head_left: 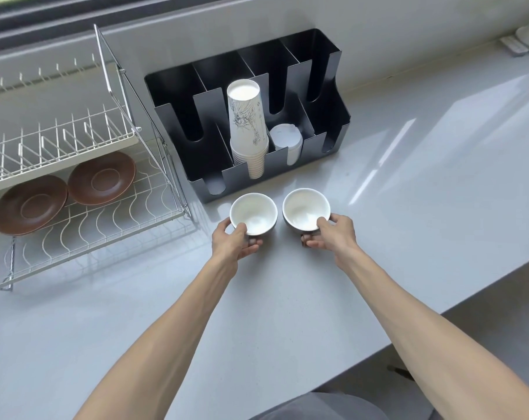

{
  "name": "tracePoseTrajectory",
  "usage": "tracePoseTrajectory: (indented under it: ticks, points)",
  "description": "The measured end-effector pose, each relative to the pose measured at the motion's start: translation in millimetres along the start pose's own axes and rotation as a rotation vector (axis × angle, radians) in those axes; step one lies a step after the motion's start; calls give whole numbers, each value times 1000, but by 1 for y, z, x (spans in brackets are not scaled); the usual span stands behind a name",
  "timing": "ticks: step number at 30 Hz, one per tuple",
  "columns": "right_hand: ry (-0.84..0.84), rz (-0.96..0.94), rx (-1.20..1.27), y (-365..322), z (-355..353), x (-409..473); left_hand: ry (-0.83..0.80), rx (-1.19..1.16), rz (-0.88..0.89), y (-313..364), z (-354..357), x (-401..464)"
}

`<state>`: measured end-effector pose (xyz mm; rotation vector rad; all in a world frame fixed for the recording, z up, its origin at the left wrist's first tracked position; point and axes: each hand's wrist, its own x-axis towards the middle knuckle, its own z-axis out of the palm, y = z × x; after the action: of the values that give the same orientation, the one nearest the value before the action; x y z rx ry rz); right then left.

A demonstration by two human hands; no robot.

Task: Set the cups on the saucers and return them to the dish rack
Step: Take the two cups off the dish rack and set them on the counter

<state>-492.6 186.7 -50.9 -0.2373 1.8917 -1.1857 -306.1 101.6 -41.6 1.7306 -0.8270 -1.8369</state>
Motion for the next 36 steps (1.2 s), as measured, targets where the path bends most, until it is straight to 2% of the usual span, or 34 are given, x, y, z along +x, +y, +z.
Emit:
tracePoseTrajectory:
  ticks: [17, 21, 26, 30, 36]
  points:
    - [-6, 47, -49, -3, 1, 2, -40, 48, 12, -2, 1, 6]
    - [-14, 42, -192, -4, -2, 1, -60, 202, 50, -1, -5, 5]
    - [105, -75, -438, -11, -1, -4, -64, 296, 82, 5, -20, 5]
    - [135, -116, -622, -22, -1, -15, -69, 423, 126, 15, -38, 4]
    - [176, -287, -786, -36, 16, -34, -40, 720, 297, 38, -75, -15]
